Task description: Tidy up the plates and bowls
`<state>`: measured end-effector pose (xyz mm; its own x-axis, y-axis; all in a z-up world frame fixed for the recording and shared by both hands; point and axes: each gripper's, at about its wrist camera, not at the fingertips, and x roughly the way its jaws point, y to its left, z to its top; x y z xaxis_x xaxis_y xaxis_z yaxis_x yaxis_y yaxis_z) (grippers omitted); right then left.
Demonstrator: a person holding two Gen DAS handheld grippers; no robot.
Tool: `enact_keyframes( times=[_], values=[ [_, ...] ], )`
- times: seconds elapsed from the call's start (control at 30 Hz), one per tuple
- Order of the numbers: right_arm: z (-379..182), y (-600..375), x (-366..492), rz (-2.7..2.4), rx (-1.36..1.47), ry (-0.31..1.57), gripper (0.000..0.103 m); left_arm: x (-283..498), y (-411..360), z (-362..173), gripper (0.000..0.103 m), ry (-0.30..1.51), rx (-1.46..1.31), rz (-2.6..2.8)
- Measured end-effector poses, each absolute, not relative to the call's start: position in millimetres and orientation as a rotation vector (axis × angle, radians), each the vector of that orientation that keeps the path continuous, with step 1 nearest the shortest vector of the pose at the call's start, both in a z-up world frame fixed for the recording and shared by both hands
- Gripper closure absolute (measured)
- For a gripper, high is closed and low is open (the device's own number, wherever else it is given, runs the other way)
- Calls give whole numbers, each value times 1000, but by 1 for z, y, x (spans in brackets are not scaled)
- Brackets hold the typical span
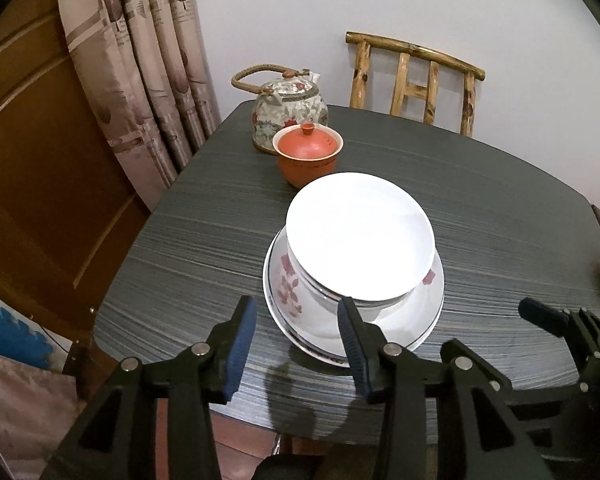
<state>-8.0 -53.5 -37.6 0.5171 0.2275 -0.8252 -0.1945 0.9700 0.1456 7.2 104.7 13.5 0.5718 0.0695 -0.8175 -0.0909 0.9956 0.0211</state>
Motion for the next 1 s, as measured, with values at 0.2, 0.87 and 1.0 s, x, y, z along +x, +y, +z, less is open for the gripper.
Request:
enact_keyframes(
  times=[0.2, 0.87, 1.0],
  values=[
    [-36, -50, -22, 230, 17, 972, 5, -1, 107, 10, 60, 936, -7, 108],
    [-45, -36, -25, 221, -33, 994, 4, 1, 111, -3, 60, 931, 1, 116],
    [-48, -34, -24, 221, -37, 1003, 4, 1, 112, -5, 60, 935, 6, 120]
  ],
)
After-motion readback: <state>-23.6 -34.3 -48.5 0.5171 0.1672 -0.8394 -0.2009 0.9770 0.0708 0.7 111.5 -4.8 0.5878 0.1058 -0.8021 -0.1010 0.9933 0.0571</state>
